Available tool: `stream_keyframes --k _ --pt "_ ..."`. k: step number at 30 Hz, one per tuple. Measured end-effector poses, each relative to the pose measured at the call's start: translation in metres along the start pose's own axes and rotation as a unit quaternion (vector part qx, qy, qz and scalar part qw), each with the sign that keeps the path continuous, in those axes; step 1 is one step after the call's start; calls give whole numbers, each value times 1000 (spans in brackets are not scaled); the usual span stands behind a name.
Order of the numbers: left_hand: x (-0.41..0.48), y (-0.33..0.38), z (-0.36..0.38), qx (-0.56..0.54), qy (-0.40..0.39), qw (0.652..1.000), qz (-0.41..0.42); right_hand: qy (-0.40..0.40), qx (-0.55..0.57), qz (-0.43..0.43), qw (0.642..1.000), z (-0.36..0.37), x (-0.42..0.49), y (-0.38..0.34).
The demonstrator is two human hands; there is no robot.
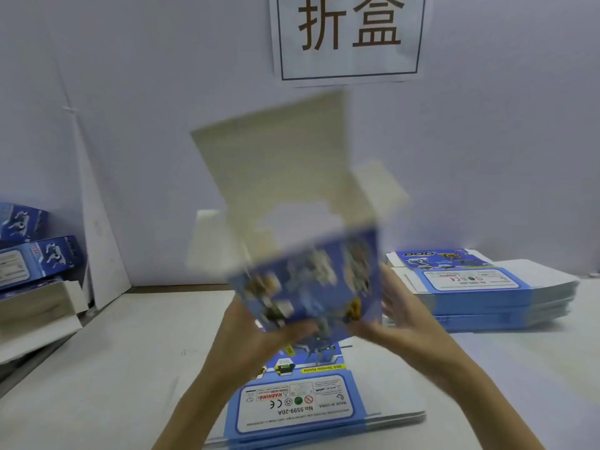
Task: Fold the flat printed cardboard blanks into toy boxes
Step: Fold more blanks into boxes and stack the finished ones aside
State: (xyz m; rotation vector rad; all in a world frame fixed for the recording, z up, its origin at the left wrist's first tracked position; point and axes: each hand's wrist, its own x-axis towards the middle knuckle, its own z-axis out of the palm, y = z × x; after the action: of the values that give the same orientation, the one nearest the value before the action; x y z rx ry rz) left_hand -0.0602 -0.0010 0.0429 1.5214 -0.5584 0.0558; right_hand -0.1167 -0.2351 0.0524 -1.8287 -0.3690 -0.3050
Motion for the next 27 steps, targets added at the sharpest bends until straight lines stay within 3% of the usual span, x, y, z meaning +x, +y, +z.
stream_keyframes --k 2,5,6,8,10,11,13,14,16,18,22,27 --pt "2 1 23 -42 75 996 -17 17 97 8 995 1 1 3" --pt "6 -9 31 -185 18 960 -209 8 106 -2 994 12 4 2" --pt "4 -10 35 -185 0 949 -254 7 119 -1 993 18 5 1" --pt "5 -9 49 -85 48 949 -299 30 153 -3 988 30 8 2" --pt "4 -12 59 30 156 953 -258 72 161 -11 984 37 10 3" --pt "5 -9 60 91 195 957 -193 97 150 -12 984 37 11 5" --pt "3 -15 60 120 170 976 -69 143 144 1 979 34 10 7" --pt "0 -15 61 68 124 989 -52 153 148 8 977 33 10 9" --pt "-4 -17 64 -40 37 997 -50 150 168 4 974 35 10 12" --pt "-5 -13 71 -43 -3 998 -45 146 173 4 974 40 9 12" --pt "-5 -15 78 -30 24 999 -8 142 172 9 975 46 9 11" --pt "-9 -15 81 -47 45 997 -29 138 150 -10 979 49 8 6"
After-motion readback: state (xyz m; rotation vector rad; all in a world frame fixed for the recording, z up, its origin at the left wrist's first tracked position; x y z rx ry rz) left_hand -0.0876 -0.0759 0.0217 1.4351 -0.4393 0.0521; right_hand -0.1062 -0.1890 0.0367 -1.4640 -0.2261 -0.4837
